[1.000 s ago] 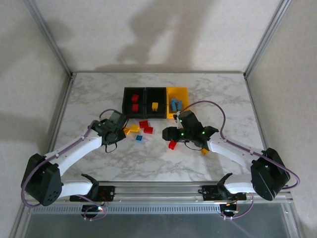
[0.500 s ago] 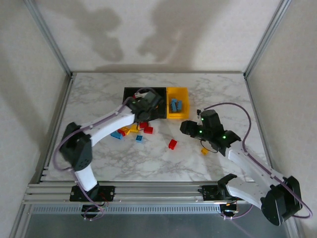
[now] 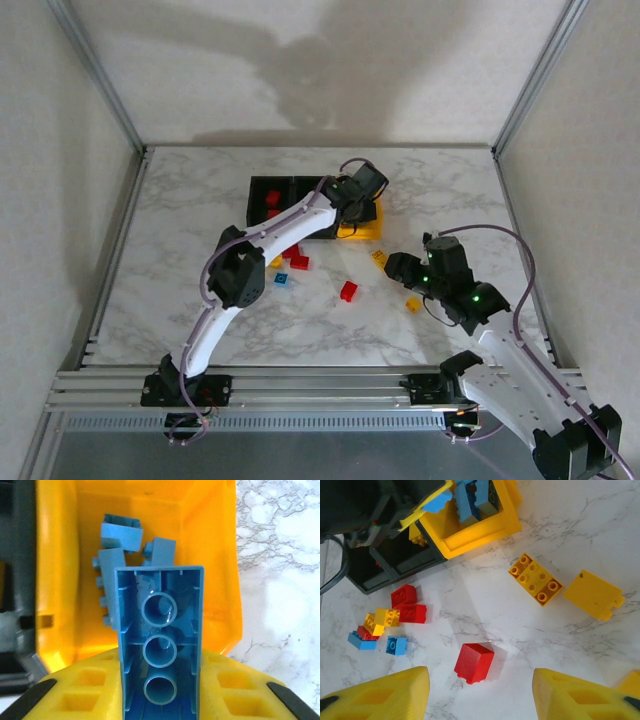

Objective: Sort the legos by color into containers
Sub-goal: Place the lego in the container.

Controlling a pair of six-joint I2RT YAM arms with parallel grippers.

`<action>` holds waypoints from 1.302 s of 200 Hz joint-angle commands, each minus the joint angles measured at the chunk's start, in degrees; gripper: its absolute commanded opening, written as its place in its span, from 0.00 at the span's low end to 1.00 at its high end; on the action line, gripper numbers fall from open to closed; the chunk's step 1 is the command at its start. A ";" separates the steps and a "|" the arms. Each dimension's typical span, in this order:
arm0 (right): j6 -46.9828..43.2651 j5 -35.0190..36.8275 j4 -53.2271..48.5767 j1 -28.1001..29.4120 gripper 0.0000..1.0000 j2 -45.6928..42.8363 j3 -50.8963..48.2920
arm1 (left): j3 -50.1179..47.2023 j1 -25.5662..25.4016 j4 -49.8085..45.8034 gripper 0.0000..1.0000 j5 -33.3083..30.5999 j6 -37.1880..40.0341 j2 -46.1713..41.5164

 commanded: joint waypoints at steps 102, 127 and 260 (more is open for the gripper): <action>0.23 1.53 -1.15 -0.67 0.57 -1.00 -0.47 | 6.60 1.22 -2.29 0.54 4.49 3.31 2.64; -0.03 1.66 -1.41 -0.66 0.57 0.30 0.45 | 4.66 0.96 -0.96 0.55 5.41 2.96 -0.55; -0.42 7.10 -3.92 -7.15 0.74 24.78 8.26 | -57.19 -2.12 25.52 0.64 10.25 4.66 -43.60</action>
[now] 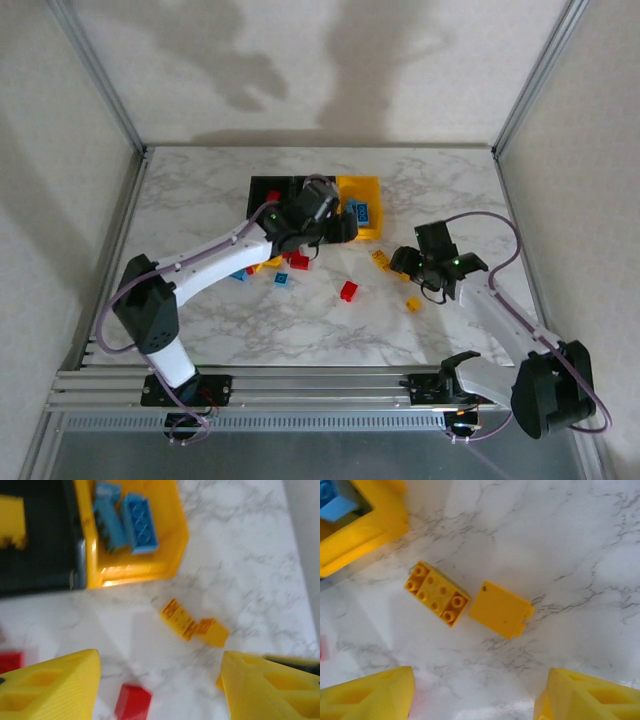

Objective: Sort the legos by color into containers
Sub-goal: Place the lego in the container, then pick up the lego from the middle-right of the table.

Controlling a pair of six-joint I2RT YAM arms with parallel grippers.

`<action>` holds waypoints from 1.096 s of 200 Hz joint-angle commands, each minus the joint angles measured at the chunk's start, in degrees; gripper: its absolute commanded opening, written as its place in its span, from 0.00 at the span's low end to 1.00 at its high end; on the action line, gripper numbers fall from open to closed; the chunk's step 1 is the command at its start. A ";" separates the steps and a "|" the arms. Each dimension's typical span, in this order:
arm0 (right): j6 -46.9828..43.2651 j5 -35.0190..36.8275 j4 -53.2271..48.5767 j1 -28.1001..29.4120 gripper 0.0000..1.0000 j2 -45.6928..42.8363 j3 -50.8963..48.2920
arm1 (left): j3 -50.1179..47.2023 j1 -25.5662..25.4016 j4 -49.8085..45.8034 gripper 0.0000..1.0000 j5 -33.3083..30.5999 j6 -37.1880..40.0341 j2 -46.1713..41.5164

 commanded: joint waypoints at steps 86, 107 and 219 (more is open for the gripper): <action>10.33 4.31 3.45 -1.49 0.74 16.92 6.20 | -20.31 -6.34 4.15 0.64 -4.62 -2.63 -7.30; 10.75 4.66 3.88 -1.53 0.73 19.44 6.47 | -20.45 -6.69 3.89 0.64 -4.85 -2.75 -7.25; 10.34 4.12 7.14 -3.15 0.66 22.09 3.82 | -19.42 -6.83 2.08 0.62 -6.65 -3.63 -6.80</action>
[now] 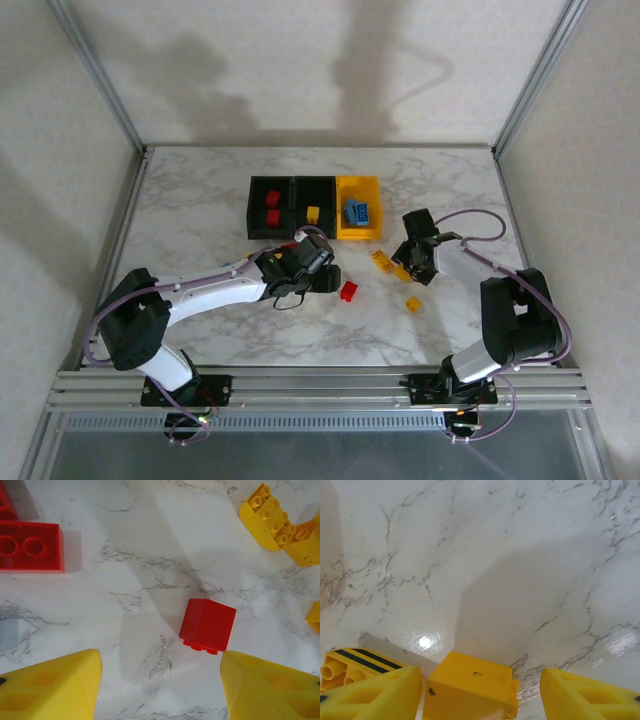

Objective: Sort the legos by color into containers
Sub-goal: Pick up the lego from the middle-right of the table.

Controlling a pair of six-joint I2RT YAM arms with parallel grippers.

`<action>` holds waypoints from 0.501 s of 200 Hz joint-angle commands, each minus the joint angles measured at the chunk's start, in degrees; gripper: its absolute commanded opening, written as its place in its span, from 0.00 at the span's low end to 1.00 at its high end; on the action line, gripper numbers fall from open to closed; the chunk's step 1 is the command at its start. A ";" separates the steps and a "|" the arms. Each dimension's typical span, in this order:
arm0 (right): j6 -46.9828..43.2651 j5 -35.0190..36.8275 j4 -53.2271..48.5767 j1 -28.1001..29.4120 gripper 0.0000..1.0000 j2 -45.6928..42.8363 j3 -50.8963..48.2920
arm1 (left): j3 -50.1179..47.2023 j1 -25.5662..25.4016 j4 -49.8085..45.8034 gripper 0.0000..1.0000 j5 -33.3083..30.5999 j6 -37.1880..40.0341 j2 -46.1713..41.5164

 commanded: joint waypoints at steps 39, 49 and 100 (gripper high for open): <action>-0.58 -1.67 2.00 -0.40 0.63 1.61 -1.10 | 0.46 -0.42 -1.30 0.62 -2.13 -1.26 -0.87; -0.59 -2.38 2.66 -0.36 0.59 1.65 -1.45 | 0.29 -0.35 -1.14 0.62 -2.14 -1.36 -1.02; -0.84 -2.23 2.21 -0.34 0.42 0.22 -1.96 | -0.43 0.17 0.17 0.63 -1.25 -1.84 -2.01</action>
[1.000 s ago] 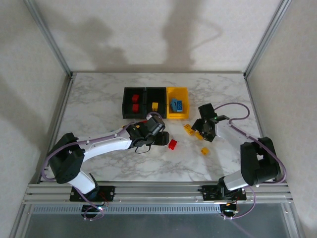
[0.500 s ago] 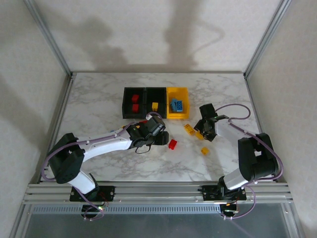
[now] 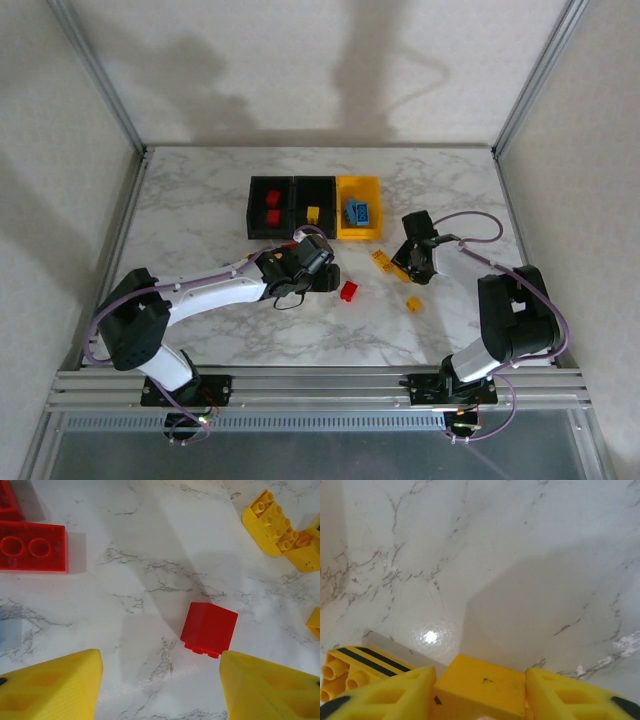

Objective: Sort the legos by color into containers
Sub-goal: Pick up the lego from the middle-right of the table.

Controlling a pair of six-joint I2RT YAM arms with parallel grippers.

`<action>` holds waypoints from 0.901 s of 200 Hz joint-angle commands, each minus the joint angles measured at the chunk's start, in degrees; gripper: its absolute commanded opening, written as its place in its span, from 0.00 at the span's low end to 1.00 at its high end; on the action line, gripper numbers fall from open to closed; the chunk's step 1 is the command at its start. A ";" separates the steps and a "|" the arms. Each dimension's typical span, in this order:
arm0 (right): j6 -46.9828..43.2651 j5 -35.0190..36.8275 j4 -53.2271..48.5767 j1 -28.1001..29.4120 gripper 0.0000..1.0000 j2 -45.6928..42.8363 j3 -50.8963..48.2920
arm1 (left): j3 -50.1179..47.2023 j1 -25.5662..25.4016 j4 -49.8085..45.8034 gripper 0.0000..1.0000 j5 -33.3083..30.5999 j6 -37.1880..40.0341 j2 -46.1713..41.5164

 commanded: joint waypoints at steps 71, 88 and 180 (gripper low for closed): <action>-1.17 0.24 -5.90 1.88 0.37 -8.92 8.85 | -4.18 7.12 4.46 0.63 4.73 -1.63 -10.03; -1.65 0.23 -6.49 4.13 0.37 -7.28 13.72 | -4.79 9.84 3.52 0.63 4.38 -1.74 -13.00; -4.51 -1.84 -6.40 12.10 0.37 10.51 34.24 | -13.09 19.58 -0.28 0.65 4.20 -3.93 -28.52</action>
